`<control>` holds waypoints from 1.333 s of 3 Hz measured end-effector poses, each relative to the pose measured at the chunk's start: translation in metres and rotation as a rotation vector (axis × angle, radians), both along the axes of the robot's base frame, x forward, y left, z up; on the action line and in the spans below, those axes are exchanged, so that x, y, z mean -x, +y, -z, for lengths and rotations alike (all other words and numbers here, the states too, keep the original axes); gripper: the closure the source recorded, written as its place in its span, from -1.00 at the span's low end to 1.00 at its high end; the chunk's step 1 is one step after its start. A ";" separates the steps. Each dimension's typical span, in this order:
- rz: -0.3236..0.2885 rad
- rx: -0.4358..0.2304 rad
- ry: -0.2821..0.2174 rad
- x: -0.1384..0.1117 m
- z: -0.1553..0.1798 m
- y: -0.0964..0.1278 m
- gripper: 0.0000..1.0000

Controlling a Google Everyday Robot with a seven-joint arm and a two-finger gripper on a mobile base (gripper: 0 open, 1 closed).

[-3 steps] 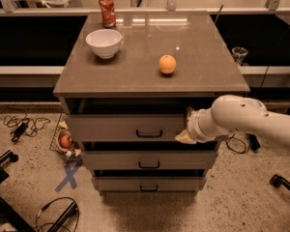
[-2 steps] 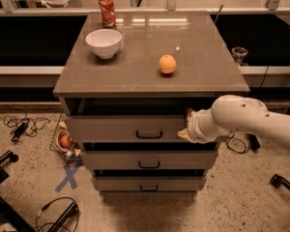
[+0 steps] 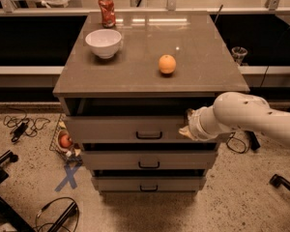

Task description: Open top drawer

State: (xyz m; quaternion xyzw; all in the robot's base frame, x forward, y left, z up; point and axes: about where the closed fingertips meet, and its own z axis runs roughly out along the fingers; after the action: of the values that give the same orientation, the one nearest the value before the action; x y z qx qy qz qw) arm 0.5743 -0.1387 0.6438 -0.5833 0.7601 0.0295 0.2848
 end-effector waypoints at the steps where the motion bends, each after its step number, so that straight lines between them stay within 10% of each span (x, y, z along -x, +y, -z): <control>1: 0.000 0.000 0.000 0.000 -0.004 0.000 1.00; 4: -0.011 -0.001 -0.003 0.007 -0.009 -0.002 0.96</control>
Offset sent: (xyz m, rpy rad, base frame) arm -0.3803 -0.0959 0.2049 -0.1414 0.0803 0.2512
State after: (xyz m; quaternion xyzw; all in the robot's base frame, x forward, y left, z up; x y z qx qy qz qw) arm 0.5671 -0.1403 0.6527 -0.5873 0.7565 0.0305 0.2861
